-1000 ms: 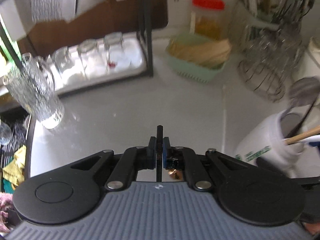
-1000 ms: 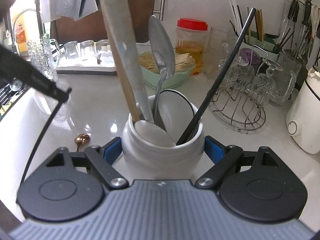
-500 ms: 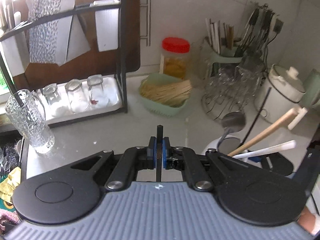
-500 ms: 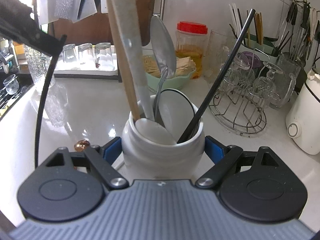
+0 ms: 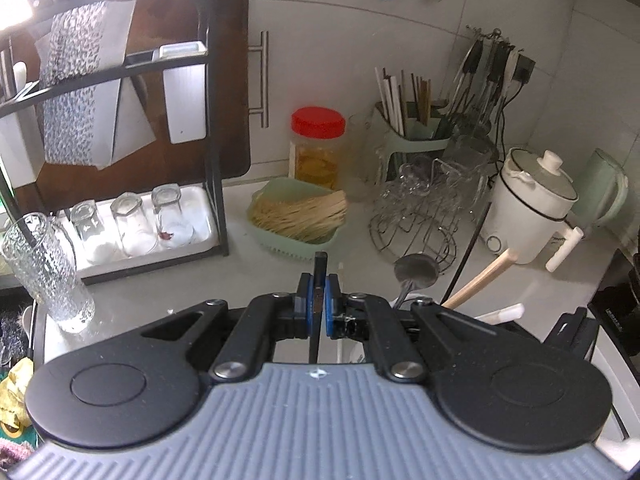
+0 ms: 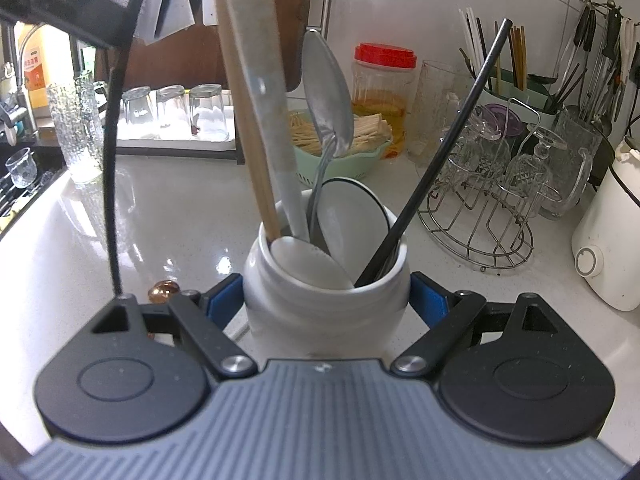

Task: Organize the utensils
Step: 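Lift the black chopstick with the left tool and carry it toward the mug, then lower the black chopstick with the left tool into the white mug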

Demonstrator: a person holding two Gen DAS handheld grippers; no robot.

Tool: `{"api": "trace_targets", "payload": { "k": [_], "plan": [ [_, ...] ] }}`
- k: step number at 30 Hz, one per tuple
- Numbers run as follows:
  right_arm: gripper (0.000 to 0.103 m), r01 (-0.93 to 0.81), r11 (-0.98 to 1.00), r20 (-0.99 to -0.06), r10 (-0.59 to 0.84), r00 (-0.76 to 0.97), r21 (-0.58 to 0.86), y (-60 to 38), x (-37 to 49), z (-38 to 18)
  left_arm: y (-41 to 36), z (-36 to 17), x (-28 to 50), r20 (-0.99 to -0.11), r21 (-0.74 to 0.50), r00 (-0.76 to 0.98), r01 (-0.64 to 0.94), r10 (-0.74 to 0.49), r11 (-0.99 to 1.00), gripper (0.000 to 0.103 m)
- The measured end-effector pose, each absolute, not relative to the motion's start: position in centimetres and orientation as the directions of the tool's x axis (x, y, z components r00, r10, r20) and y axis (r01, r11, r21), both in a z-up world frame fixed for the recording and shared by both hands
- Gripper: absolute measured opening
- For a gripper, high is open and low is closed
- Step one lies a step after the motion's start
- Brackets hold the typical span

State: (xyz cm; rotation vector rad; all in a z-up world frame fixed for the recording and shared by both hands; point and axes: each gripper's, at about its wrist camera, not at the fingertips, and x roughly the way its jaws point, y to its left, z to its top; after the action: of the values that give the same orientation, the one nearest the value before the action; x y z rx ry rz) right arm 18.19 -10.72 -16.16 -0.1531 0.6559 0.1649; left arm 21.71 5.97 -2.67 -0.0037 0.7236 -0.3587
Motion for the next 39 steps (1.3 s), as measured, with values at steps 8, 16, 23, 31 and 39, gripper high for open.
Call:
{"api": "trace_targets", "payload": {
  "k": [8,16,23,31,39],
  "plan": [
    [0.090,-0.198,0.976,-0.612,0.104,0.784,-0.088,-10.7,18.2,-16.2,5.5,-1.1,21.9,-0.624,-0.111,0.705,0.346,-0.337,0.932,0.006],
    [0.090,-0.199,0.976,-0.609,0.104,0.786,-0.089,-10.7,18.1,-16.2,4.8,1.1,21.9,-0.587,-0.099,0.726,0.373,-0.357,0.923,0.006],
    [0.090,-0.200,0.976,-0.609,0.105,0.786,-0.090,-10.7,18.1,-16.2,4.0,4.3,21.6,-0.543,-0.103,0.739,0.413,-0.399,0.905,0.006],
    [0.090,-0.200,0.976,-0.608,0.105,0.787,-0.090,-10.7,18.1,-16.2,3.0,7.6,21.1,-0.496,-0.091,0.754,0.450,-0.432,0.889,0.006],
    [0.090,-0.199,0.976,-0.608,0.105,0.787,-0.089,-10.7,18.0,-16.2,1.6,9.7,20.6,-0.475,-0.046,0.756,0.490,-0.451,0.870,0.006]
  ]
}}
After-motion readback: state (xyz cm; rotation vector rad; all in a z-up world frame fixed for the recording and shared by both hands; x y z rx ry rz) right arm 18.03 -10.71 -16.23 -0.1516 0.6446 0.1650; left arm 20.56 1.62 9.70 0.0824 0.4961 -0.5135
